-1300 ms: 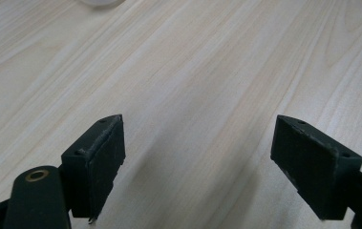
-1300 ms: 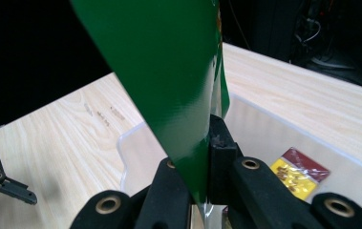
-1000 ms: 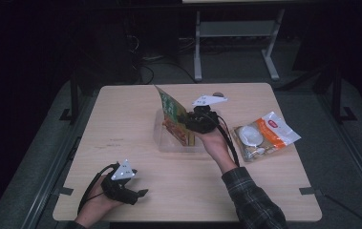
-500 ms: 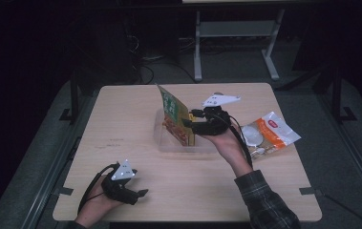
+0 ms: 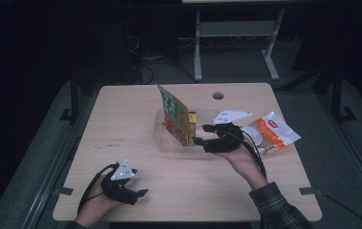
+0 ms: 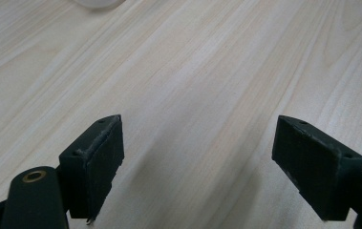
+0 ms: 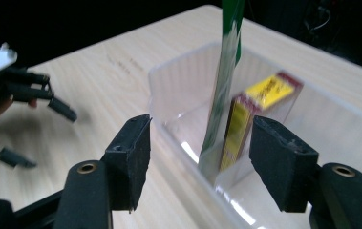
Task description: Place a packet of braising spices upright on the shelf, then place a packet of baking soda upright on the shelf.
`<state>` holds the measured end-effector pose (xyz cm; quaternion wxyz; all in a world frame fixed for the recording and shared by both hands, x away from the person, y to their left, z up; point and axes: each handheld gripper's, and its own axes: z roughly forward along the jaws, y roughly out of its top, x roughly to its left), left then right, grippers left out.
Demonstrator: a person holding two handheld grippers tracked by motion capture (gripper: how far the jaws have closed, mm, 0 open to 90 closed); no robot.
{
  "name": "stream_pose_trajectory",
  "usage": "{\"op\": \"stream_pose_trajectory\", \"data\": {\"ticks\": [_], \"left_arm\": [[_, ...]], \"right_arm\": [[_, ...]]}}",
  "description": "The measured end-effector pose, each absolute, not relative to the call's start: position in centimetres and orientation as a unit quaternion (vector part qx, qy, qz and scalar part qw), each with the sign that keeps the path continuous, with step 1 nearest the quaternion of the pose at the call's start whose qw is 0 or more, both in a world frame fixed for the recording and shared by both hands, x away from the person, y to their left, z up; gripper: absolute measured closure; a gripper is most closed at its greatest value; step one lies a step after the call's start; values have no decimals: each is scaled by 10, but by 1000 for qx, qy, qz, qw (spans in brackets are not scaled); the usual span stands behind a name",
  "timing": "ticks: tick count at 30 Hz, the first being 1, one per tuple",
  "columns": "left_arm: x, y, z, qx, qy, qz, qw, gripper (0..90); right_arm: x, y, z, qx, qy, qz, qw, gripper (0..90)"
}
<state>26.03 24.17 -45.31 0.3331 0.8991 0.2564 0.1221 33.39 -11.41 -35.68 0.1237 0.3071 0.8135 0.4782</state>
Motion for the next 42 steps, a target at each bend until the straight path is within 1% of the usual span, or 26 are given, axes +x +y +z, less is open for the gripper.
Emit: {"op": "stream_pose_trajectory", "data": {"ticks": [10,20,26,42], "left_arm": [[260,240,-454,895,260,111,344,176],[259,239,-454,896,260,108,344,176],[259,239,-454,896,261,108,344,176],[260,239,-454,898,256,107,342,176]], "right_arm": [[315,-133,-386,304,844,433,90,380],[299,-145,-415,297,883,358,66,378],[296,-155,-426,308,885,343,66,377],[318,-200,-423,372,852,354,100,385]]}}
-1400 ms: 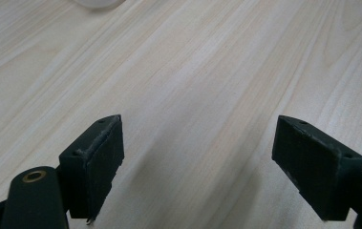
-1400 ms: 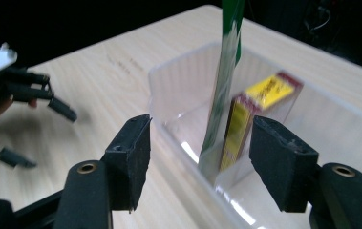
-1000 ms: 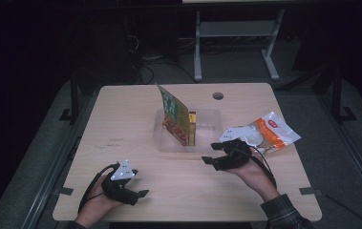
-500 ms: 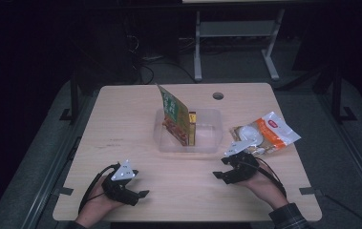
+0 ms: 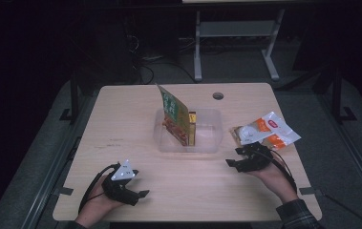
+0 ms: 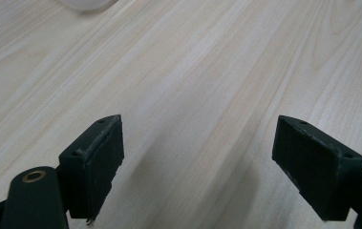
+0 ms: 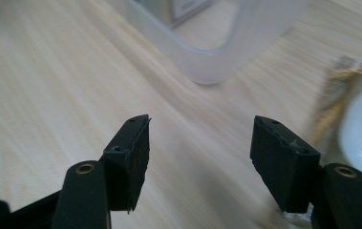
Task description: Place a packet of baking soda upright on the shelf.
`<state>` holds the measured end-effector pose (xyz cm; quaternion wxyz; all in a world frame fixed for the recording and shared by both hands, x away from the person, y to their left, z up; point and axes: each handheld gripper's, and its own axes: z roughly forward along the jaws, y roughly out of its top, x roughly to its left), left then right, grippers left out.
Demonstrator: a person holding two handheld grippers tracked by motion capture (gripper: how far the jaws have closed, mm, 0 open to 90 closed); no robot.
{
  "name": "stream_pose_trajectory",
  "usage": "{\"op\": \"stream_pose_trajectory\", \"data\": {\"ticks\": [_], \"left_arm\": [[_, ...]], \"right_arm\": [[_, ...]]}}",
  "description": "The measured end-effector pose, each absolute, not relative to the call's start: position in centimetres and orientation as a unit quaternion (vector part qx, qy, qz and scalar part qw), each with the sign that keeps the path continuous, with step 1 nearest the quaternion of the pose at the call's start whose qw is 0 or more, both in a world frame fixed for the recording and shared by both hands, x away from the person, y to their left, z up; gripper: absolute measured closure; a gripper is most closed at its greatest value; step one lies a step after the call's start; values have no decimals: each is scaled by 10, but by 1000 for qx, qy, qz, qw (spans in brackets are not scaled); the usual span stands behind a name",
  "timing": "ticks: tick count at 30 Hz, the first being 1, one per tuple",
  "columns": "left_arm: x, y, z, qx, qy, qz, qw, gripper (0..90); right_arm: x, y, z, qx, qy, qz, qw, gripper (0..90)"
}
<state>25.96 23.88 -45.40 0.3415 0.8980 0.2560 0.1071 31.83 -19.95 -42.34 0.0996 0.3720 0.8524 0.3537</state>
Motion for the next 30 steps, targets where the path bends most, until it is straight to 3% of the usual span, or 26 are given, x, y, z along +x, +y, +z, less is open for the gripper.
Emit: {"op": "stream_pose_trajectory", "data": {"ticks": [6,11,17,20,23,24,25,27,30], "left_arm": [[260,239,-455,898,257,107,342,176],[260,238,-456,899,256,105,339,176],[260,237,-457,901,256,104,335,176],[260,237,-457,901,256,104,335,176],[260,236,-457,901,255,103,334,176],[260,236,-458,901,256,103,334,176],[260,236,-458,901,256,102,334,177],[260,236,-458,901,257,102,333,176],[260,236,-458,902,257,102,333,176]], "right_arm": [[333,-223,-424,406,833,355,122,410],[356,-240,-426,441,813,337,174,436],[371,-241,-437,447,816,324,173,479],[377,-242,-437,449,813,328,172,557],[384,-245,-435,454,804,337,180,721],[384,-245,-435,454,804,337,180,721],[390,-246,-436,456,804,332,186,820],[395,-247,-441,456,807,325,186,886],[397,-245,-449,449,820,309,174,900]]}}
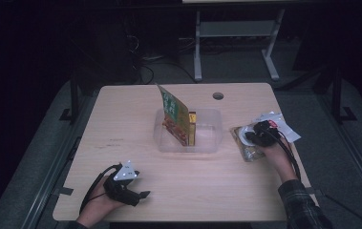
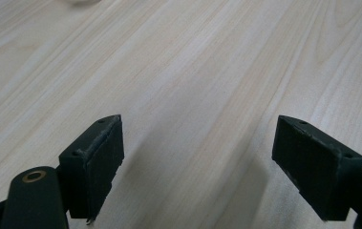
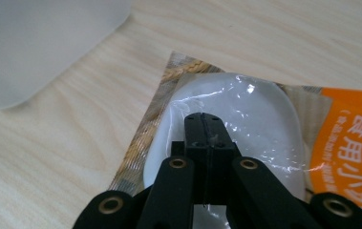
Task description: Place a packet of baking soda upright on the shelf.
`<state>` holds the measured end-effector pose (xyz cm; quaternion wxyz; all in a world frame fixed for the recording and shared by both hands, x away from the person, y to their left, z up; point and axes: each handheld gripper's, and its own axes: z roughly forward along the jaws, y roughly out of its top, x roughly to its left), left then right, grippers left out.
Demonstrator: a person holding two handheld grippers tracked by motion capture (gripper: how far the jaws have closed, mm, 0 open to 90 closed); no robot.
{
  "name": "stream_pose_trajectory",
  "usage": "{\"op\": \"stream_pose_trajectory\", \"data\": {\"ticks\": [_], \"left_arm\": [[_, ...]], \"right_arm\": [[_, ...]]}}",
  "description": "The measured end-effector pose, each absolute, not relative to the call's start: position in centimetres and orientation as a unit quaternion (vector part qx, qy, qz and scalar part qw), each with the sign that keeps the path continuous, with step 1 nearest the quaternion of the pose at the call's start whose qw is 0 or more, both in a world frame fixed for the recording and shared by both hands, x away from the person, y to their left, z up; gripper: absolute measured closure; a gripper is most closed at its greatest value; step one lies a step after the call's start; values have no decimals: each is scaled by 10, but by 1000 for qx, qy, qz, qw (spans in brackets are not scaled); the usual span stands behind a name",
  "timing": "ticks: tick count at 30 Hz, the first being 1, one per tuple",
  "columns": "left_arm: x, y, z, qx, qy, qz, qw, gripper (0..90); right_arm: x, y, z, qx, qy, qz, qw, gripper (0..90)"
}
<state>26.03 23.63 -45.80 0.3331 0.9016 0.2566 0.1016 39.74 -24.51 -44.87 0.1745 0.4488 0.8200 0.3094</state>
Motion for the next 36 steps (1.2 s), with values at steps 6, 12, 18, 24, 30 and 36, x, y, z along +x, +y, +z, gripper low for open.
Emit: {"op": "stream_pose_trajectory", "data": {"ticks": [6,12,18,24,30,36], "left_arm": [[260,237,-457,901,258,103,333,177],[259,236,-457,902,256,101,333,177],[259,235,-457,903,253,102,332,176],[259,235,-458,903,252,101,333,176],[258,235,-457,904,252,99,332,176],[258,234,-458,904,250,98,333,177]], "right_arm": [[388,-246,-448,439,828,311,155,900],[357,-240,-447,421,838,317,139,900],[342,-234,-442,391,856,295,165,900],[345,-240,-440,389,865,277,155,900],[341,-236,-440,369,874,291,122,900],[330,-221,-439,342,885,299,98,900]]}}
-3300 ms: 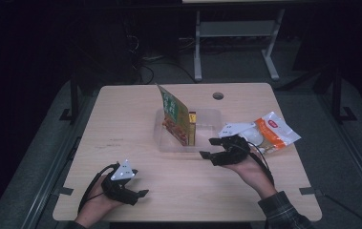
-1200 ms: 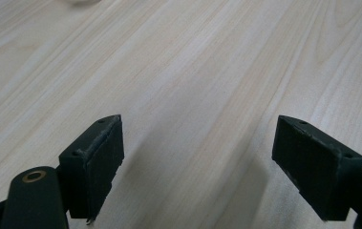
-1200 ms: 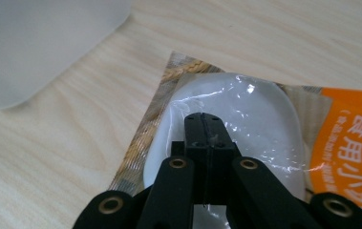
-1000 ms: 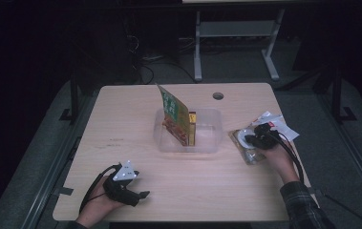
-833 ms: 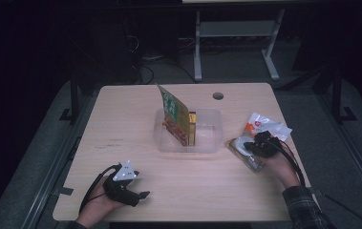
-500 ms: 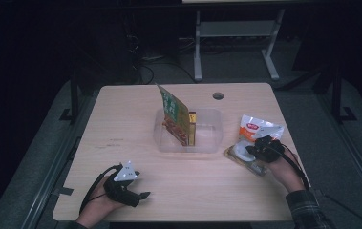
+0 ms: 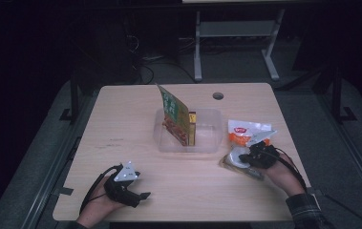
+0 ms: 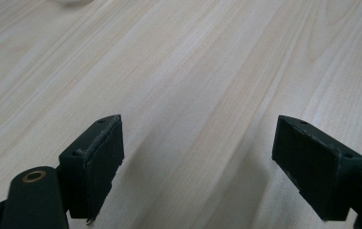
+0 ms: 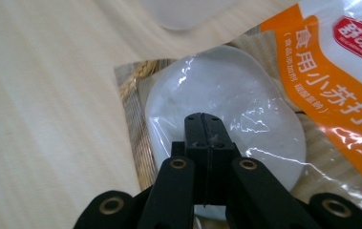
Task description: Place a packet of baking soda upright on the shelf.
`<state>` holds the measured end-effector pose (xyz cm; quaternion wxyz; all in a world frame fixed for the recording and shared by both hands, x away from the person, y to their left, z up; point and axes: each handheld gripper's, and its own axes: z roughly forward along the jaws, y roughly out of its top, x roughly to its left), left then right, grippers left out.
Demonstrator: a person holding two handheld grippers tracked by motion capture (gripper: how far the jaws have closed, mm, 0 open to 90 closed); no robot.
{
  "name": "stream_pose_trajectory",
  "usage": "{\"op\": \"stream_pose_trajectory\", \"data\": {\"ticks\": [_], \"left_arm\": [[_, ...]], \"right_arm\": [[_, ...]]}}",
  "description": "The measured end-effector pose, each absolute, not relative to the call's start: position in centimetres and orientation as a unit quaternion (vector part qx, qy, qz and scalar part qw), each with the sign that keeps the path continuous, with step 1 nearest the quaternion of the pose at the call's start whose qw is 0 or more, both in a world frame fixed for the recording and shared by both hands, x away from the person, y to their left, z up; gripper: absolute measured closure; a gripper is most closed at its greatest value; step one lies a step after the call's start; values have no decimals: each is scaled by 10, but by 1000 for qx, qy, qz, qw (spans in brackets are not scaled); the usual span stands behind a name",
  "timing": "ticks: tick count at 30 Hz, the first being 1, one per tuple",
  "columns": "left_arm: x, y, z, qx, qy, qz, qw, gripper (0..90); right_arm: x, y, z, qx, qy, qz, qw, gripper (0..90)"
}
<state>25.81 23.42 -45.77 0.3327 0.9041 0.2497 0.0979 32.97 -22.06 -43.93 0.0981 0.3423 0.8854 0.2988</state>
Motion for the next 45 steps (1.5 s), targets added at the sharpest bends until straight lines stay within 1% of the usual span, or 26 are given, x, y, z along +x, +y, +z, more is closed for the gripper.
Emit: {"op": "stream_pose_trajectory", "data": {"ticks": [3,9,10,12,15,17,18,20,25,26,27,34,36,38,40,42,45], "left_arm": [[258,234,-458,904,250,97,331,176],[258,234,-458,905,249,97,331,176],[258,234,-458,905,249,97,331,176],[258,234,-458,905,248,97,331,177],[259,234,-459,906,248,95,330,177],[259,233,-459,906,248,94,330,176],[258,232,-459,907,245,95,329,176],[258,232,-459,907,245,94,328,176],[258,232,-459,906,246,93,330,176],[258,232,-459,906,246,93,330,176],[258,232,-459,907,246,91,329,176],[258,231,-460,908,242,90,329,176],[258,230,-460,908,243,89,330,176],[257,230,-461,909,240,88,329,176],[257,229,-460,910,238,88,327,176],[257,230,-460,910,238,87,328,176],[257,230,-460,909,240,87,330,176]], "right_arm": [[323,-210,-439,326,891,305,84,900],[313,-193,-437,293,904,304,72,900],[312,-192,-435,288,906,300,81,900],[314,-198,-428,294,902,295,112,900],[324,-220,-422,319,892,292,131,900],[327,-226,-422,326,890,289,132,900],[332,-235,-429,338,893,271,122,900],[333,-238,-436,340,895,266,112,900],[330,-236,-437,331,900,270,80,900],[330,-236,-437,331,900,270,80,900],[325,-232,-438,314,906,279,58,900],[307,-207,-438,258,923,286,22,900],[305,-202,-438,247,926,285,21,900],[299,-189,-438,209,935,287,17,900],[297,-182,-438,192,937,290,22,900],[300,-178,-436,196,934,295,39,900],[307,-175,-438,193,935,296,33,900]]}}
